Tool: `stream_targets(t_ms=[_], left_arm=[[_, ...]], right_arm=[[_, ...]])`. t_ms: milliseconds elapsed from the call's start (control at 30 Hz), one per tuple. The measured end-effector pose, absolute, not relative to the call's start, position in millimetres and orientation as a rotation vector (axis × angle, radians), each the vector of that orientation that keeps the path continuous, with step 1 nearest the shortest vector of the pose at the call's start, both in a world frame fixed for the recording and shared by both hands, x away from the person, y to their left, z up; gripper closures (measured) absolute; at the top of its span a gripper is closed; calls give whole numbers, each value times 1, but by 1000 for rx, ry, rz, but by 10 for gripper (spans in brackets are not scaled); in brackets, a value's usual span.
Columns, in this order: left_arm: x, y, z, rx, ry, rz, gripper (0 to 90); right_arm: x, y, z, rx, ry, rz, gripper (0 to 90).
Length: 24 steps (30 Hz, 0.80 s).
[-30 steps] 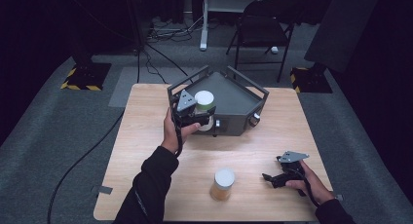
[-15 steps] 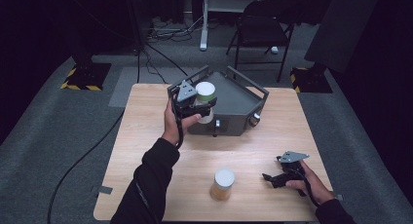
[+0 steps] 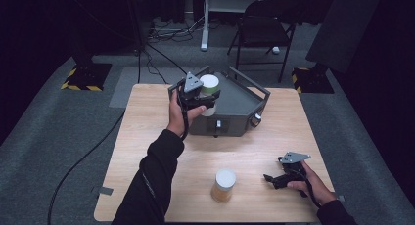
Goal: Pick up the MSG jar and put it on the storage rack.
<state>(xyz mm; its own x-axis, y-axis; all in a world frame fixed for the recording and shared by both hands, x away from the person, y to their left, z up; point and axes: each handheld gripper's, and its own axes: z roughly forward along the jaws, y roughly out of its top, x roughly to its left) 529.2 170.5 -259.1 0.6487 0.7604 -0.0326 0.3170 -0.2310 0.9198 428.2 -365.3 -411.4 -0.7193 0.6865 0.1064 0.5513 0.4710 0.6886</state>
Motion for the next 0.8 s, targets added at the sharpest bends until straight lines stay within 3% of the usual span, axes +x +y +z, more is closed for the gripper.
stream_targets(t_ms=[300, 800], left_arm=[[540, 159, -261, 1829, 864, 610, 350], [562, 159, -274, 1854, 920, 600, 349]], right_arm=[[428, -366, -411, 1076, 2531, 1082, 0], [428, -367, -412, 1072, 2533, 1083, 0]])
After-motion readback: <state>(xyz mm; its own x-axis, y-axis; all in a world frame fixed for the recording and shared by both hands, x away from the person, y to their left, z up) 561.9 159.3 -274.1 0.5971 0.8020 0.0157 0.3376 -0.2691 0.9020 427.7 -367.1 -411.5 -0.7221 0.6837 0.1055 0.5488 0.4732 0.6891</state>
